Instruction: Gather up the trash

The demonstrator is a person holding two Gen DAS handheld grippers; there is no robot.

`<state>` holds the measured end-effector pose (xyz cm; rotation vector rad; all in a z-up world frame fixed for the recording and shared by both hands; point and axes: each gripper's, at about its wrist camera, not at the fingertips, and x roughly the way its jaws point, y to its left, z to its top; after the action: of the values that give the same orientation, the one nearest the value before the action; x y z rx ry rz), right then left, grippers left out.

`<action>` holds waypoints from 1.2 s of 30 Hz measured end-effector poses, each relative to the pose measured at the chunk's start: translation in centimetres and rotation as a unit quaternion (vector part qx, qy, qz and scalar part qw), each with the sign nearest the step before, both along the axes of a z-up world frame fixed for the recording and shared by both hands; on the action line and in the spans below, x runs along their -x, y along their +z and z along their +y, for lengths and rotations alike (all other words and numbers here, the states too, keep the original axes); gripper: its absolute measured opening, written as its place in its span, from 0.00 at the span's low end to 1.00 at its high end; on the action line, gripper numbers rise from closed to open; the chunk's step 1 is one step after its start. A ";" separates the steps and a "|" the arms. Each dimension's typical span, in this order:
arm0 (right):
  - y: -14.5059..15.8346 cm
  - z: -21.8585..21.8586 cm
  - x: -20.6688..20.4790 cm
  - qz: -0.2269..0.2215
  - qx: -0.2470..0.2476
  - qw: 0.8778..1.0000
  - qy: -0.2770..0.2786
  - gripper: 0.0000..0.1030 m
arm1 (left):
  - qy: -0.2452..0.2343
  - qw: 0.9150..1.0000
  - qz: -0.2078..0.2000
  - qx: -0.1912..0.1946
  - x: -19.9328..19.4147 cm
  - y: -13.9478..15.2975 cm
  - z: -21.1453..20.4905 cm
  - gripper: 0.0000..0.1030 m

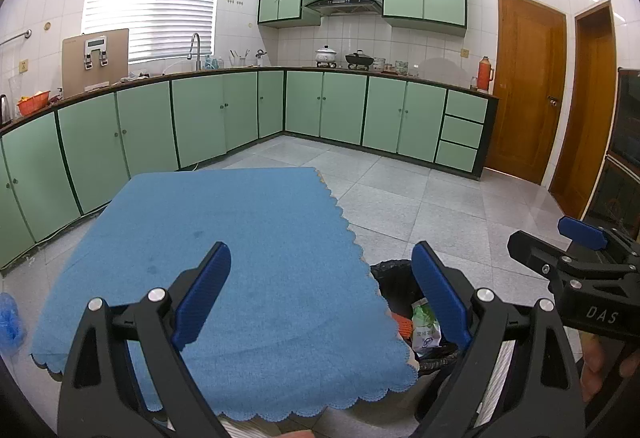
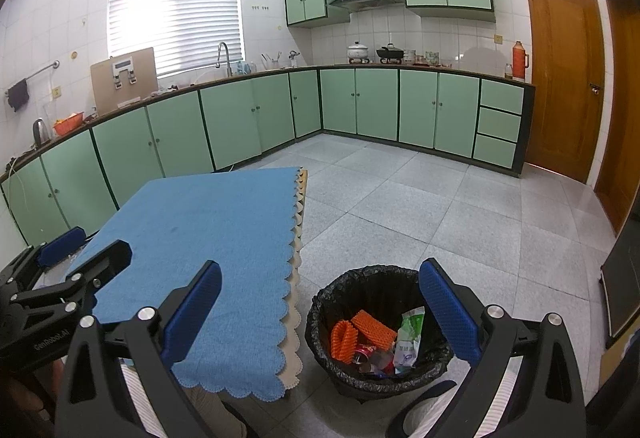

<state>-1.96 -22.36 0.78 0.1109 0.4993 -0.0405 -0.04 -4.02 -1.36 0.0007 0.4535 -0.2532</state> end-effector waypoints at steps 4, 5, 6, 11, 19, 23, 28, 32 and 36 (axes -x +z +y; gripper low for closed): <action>0.1 -0.1 0.0 0.001 0.000 1.000 0.001 0.94 | 0.001 1.000 0.000 0.000 -0.1 0.0 -0.1 0.86; 0.1 -0.1 -0.1 0.001 0.000 1.000 0.001 0.94 | 0.001 1.000 0.000 0.000 -0.1 0.0 0.0 0.86; 0.1 -0.1 -0.1 0.001 0.000 1.000 0.001 0.94 | 0.001 1.000 0.001 0.000 -0.1 -0.1 0.0 0.86; 0.1 0.0 -0.1 0.000 0.000 1.000 0.001 0.94 | 0.002 1.000 0.000 -0.001 -0.2 -0.2 -0.1 0.86; 0.0 0.0 0.0 0.000 0.000 1.000 0.001 0.94 | 0.004 1.000 0.002 -0.001 -0.2 -0.3 -0.1 0.86; 0.0 0.0 -0.1 0.000 0.000 1.000 0.001 0.94 | 0.004 1.000 0.001 -0.001 -0.2 -0.3 -0.2 0.86; 0.0 0.0 0.0 0.000 0.000 1.000 0.001 0.94 | 0.004 1.000 0.001 -0.001 -0.3 -0.3 -0.1 0.86; 0.0 0.0 0.0 0.001 0.000 1.000 0.001 0.94 | 0.004 1.000 0.001 -0.002 -0.3 -0.3 -0.1 0.86; 0.0 0.0 0.0 0.000 0.000 1.000 0.001 0.94 | 0.005 1.000 0.001 -0.002 -0.3 -0.3 -0.2 0.86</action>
<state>-1.94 -22.32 0.77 0.1111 0.5001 -0.0391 0.25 -4.19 -1.63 0.0015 0.4565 -0.2436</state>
